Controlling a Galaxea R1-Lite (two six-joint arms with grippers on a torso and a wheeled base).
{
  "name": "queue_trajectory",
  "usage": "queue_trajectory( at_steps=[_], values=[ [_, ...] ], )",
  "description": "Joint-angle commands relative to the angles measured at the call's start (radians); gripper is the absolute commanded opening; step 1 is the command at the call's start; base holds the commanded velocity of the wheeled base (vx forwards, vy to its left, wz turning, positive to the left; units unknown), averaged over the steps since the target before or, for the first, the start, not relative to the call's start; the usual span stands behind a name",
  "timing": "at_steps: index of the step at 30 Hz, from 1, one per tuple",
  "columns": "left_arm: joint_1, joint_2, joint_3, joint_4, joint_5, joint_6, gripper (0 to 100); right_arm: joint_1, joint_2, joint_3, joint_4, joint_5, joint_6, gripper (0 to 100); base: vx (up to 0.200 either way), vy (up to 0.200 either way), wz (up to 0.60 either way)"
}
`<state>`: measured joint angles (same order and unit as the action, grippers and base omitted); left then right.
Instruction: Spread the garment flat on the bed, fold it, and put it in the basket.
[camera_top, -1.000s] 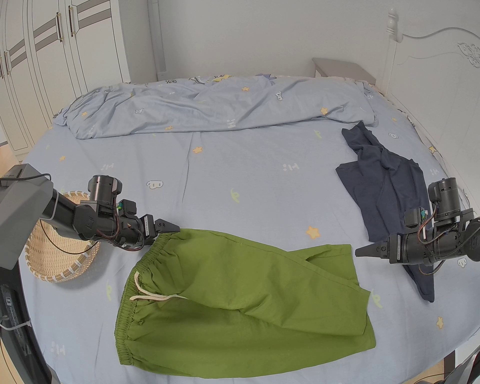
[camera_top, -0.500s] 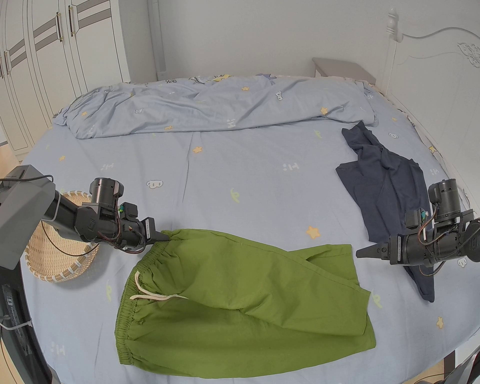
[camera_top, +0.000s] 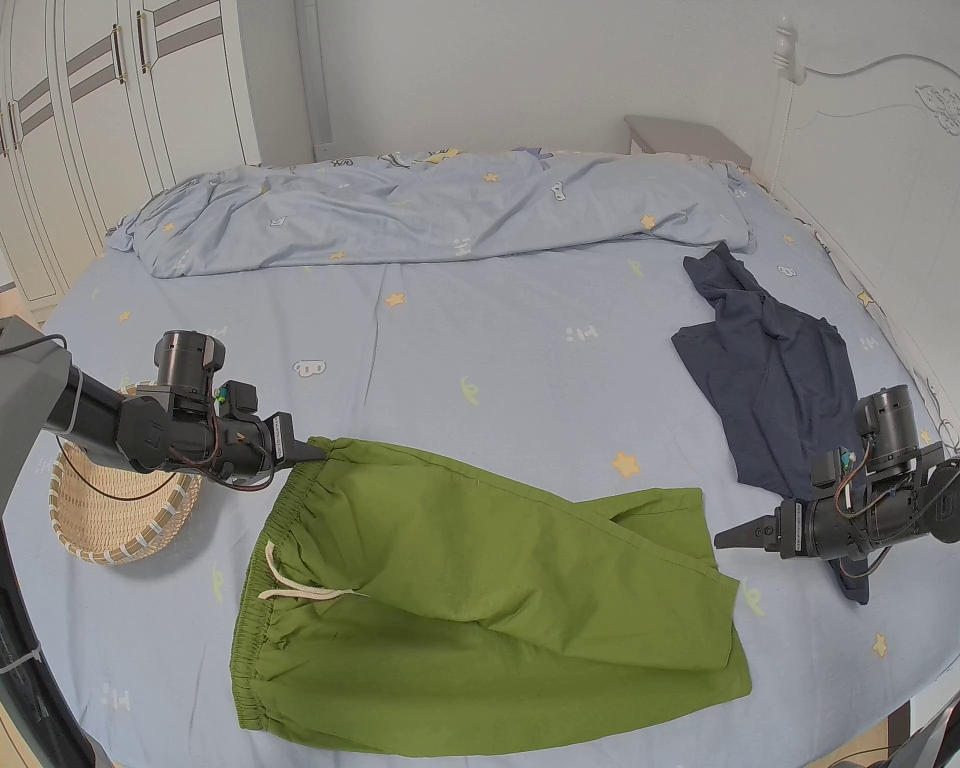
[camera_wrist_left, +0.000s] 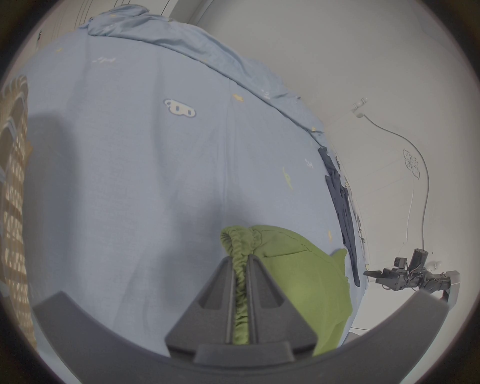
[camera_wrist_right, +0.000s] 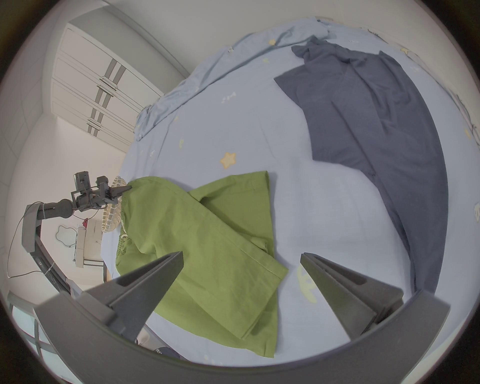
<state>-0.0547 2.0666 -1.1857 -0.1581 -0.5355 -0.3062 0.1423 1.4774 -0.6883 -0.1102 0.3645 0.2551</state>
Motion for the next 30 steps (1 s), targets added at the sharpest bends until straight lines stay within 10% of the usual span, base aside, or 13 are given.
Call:
queue_trajectory(
  at_steps=[1, 30],
  values=[
    [-0.005, -0.026, 0.006, -0.001, 0.0, -0.001, 0, 0.0, 0.07, 0.016, -0.003, 0.005, 0.003, 100, 0.0, 0.0, 0.0],
    [-0.008, -0.026, 0.006, -0.001, 0.0, -0.001, 0, 0.003, 0.242, 0.062, -0.171, 0.093, 0.013, 100, 0.0, 0.0, 0.0]
  ],
)
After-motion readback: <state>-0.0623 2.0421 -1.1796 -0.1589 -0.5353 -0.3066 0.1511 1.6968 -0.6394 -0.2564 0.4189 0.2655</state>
